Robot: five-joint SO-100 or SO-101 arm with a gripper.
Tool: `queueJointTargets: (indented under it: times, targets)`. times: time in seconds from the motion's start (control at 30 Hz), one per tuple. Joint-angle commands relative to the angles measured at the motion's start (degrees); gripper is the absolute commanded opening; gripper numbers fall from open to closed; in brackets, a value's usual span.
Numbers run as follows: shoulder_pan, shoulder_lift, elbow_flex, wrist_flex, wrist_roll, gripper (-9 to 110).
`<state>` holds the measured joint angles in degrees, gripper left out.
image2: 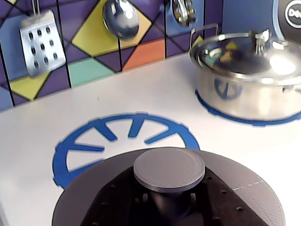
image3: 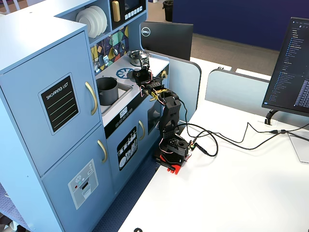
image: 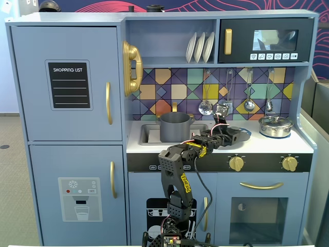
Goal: Take off the lid from the gray recipient and place it on the counter
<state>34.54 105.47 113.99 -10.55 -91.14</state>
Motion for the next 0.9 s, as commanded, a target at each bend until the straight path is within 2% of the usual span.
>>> queueJointTargets:
  times: [0.0, 0.57, 0.87]
  targets:
    - [-0.6, 0.3, 0.3, -2.5, 0.5, 0]
    - [-2.3, -1.3, 1.9, -4.7, -2.6, 0]
    - [-1.2, 0.2, 4.3, -4.7, -3.2, 33]
